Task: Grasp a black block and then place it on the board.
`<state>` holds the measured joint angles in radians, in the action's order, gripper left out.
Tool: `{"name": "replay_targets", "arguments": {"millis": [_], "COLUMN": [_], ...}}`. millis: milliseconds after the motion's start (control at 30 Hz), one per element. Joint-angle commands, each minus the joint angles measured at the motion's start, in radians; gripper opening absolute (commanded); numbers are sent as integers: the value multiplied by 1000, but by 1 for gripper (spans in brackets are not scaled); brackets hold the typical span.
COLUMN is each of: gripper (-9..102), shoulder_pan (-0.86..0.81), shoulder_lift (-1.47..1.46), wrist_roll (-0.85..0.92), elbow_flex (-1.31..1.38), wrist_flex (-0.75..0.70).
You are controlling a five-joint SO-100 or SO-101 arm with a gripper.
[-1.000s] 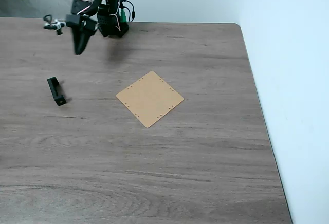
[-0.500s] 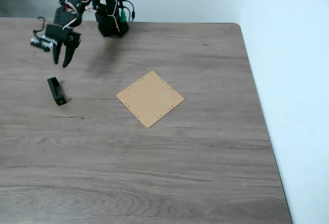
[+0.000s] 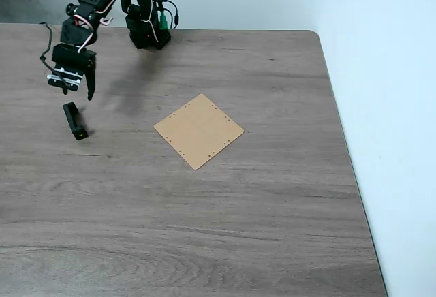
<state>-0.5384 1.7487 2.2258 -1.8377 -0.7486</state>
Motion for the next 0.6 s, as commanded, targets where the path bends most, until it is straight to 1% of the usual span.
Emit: {"name": "replay_targets", "arguments": {"millis": [0, 133, 300, 567], "gripper": [26, 26, 25, 25], "shoulder_pan": [-15, -31, -44, -78], "shoulder_lift": [-15, -95, -189, -284], "wrist_roll": [67, 115, 126, 189], "elbow_flex": [91, 147, 238, 295], "wrist_flex": [-15, -8, -12, -11]}}
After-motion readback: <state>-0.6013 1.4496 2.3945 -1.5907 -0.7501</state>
